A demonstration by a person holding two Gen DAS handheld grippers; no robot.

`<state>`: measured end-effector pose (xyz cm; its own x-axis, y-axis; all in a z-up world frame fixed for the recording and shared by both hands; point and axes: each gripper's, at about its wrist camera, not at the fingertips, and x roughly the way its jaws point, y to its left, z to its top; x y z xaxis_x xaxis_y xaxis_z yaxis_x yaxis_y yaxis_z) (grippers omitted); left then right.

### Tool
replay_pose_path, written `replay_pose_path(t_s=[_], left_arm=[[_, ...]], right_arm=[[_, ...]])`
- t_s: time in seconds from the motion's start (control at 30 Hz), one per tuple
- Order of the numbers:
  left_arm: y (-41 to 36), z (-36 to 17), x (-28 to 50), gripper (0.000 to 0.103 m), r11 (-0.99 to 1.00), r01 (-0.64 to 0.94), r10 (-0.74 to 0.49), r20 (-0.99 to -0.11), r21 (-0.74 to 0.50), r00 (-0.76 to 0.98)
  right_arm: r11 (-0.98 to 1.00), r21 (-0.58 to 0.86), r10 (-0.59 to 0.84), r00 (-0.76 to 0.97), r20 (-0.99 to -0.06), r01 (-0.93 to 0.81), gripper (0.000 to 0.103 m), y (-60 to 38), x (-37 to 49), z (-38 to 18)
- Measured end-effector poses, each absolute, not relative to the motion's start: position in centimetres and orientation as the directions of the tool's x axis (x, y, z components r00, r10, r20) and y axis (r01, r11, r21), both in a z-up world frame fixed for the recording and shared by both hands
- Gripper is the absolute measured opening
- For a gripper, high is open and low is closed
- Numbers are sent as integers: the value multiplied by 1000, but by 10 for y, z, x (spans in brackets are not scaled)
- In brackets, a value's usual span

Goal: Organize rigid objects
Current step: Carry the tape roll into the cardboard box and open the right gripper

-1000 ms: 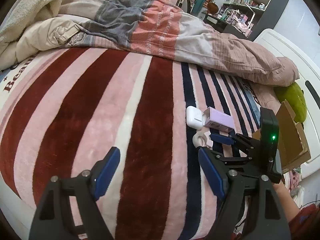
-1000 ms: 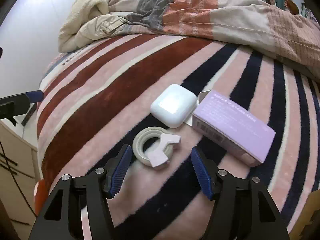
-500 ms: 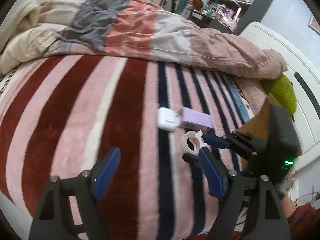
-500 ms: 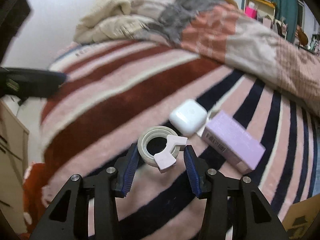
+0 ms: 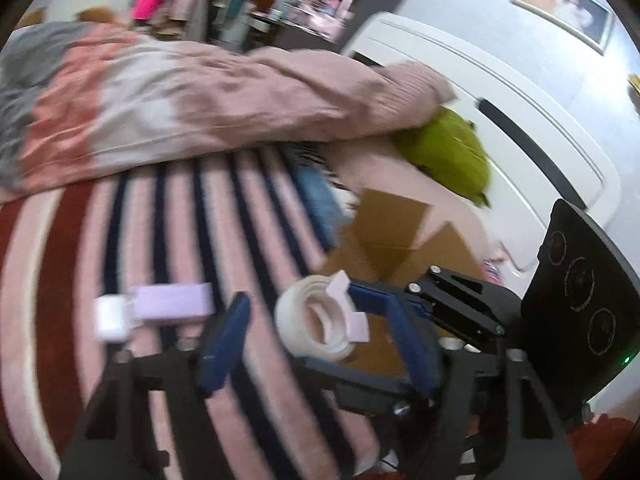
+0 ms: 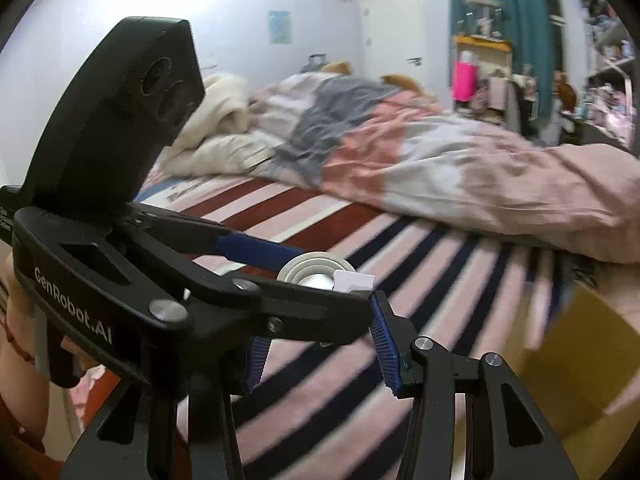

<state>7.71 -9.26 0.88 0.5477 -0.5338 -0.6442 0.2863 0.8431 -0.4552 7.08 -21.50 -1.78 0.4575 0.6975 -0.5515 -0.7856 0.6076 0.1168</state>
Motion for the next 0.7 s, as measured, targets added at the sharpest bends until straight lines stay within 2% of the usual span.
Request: replay_pose_path(t_s=[0.07,0.17,0.4,0.7], left_arm=[[-118,9,91,43,810,332,-585,-636,-483,504],[-151,8,107,40,800,366,-600,-649,-476,467],[-191,13,120,40,791,411,-607,-663,-453,438],[-188,24,109,39,828,407,-552,-686,-385,474]], right_arm=[[648,116,674,495,-549,-753,42,-237,77,-15],[694,146,647,522,-556,-705,42,-272,89,-17],[733,220,636,533,-559,-644,41,-323,100,-21],[724,223,649,535,-541,-653,37,-327,91,-18]])
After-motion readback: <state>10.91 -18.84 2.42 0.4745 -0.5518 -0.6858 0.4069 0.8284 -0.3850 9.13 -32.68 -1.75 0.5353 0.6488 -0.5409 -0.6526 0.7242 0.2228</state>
